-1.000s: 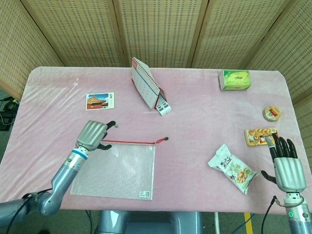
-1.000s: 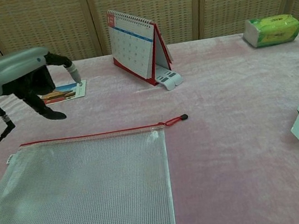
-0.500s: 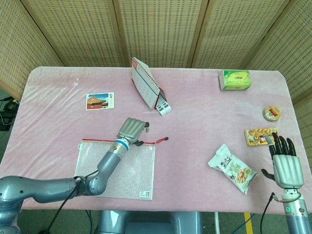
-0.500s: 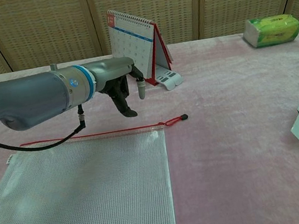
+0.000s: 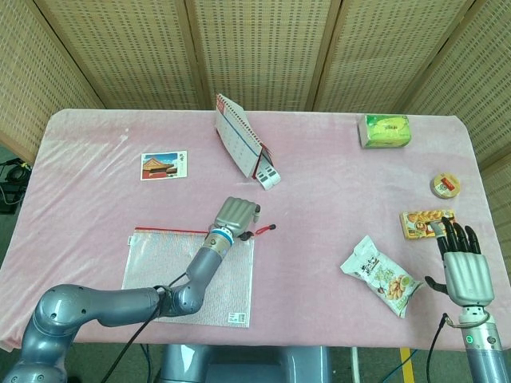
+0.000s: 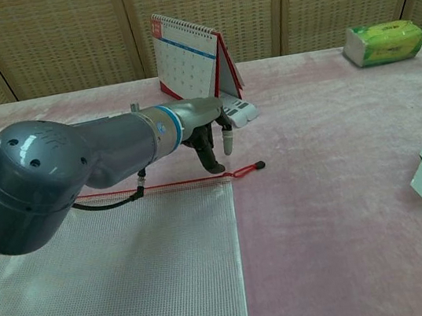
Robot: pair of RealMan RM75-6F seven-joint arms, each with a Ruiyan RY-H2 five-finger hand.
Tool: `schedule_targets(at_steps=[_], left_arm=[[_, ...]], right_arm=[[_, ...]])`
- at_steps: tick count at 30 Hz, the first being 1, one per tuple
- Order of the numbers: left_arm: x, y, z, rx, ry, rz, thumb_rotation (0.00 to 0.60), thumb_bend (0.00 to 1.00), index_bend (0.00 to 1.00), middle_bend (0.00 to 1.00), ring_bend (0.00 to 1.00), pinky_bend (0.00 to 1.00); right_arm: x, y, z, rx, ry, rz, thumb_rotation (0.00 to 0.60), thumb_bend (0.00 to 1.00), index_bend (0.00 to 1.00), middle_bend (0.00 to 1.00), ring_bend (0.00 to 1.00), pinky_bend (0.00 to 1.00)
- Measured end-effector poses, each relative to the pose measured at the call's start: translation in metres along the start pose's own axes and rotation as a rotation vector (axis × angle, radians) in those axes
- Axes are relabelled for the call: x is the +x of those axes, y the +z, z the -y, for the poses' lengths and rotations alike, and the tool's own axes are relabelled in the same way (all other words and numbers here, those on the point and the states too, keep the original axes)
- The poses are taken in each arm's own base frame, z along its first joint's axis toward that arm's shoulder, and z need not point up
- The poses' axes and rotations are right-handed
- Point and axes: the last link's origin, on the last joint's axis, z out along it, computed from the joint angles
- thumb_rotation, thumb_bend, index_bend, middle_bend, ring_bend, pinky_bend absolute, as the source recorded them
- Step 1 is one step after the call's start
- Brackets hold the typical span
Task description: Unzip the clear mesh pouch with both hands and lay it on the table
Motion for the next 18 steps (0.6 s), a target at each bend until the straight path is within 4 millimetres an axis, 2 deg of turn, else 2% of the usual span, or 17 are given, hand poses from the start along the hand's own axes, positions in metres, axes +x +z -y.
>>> schedule_targets(at_steps=[18], left_arm=[[-0.012,0.02,-0.014,0.015,-0.02,0.05,0.6,0.32,0.47,1.0,0.93,1.0]], right_arm=[[0.001,0.001,-0.007,-0.022,0.007,0.007,0.6,0.0,0.0,0.0,0.0,0.0]])
